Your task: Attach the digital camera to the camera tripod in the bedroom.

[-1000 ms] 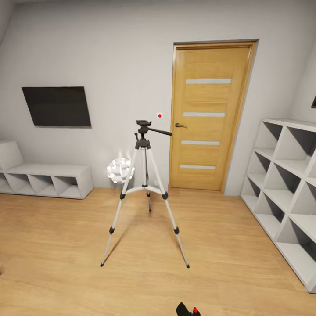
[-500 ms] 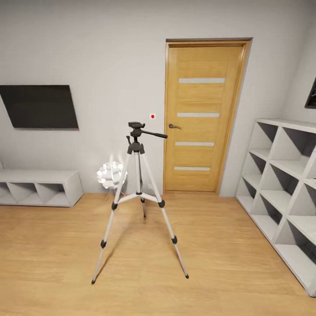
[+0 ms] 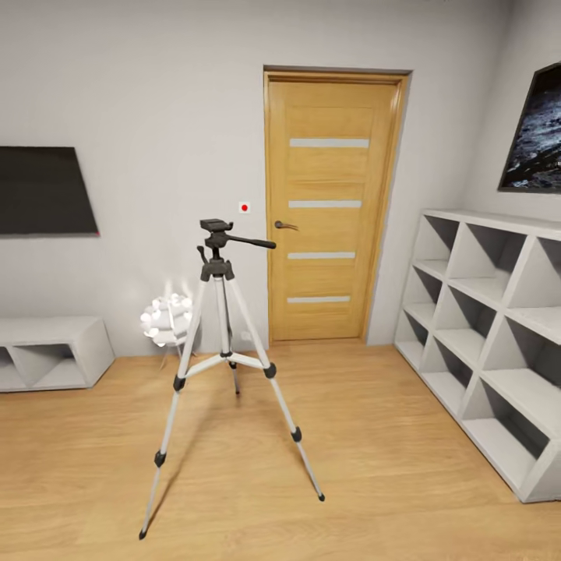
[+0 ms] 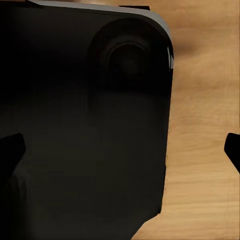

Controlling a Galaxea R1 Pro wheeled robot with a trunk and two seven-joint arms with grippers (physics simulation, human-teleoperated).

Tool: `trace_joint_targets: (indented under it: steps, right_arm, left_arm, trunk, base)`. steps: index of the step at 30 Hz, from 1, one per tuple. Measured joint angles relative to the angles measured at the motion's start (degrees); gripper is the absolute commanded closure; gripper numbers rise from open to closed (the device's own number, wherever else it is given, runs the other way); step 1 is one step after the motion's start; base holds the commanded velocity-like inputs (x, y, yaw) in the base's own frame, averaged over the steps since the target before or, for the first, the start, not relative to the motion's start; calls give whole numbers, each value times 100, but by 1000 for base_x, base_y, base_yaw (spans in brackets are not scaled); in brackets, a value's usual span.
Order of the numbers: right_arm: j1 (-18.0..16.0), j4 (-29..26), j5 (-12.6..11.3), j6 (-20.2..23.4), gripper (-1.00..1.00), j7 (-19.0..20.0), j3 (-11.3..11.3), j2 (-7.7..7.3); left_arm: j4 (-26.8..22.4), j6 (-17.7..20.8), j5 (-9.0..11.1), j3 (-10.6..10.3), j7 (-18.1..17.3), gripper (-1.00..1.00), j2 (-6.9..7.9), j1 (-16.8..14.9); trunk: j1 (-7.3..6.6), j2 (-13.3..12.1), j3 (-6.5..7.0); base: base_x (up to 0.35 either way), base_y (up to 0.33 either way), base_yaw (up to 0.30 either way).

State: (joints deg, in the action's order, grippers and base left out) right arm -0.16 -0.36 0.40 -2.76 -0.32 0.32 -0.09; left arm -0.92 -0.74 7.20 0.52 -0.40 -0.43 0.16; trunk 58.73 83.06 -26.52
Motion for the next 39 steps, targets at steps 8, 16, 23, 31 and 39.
trace_joint_targets:
  steps: [8,16,23,31,39]
  right_arm:
    - [0,0,0,0,-100,-1,0,-2]
    - [0,0,0,0,-100,0,0,-4]
    - [0,0,0,6,-100,0,0,-1]
    - [0,0,0,7,-100,-1,0,-3]
    - [0,0,0,6,-100,-1,0,-4]
  left_arm:
    - [0,-4,0,1,0,-100,0,0]
    - [0,-5,0,1,0,-100,0,0]
    - [0,-5,0,3,0,-100,0,0]
    - [0,-5,4,5,0,-100,0,0]
    - [0,-4,3,2,0,-100,0,0]
  trunk:
    - [0,0,0]
    - [0,0,0]
    - [0,0,0]
    - [0,0,0]
    - [0,0,0]
  base:
    - [11,15,-244]
    - [1,2,-244]
    - [0,0,-244]
    - [0,0,-244]
    - [0,0,-244]
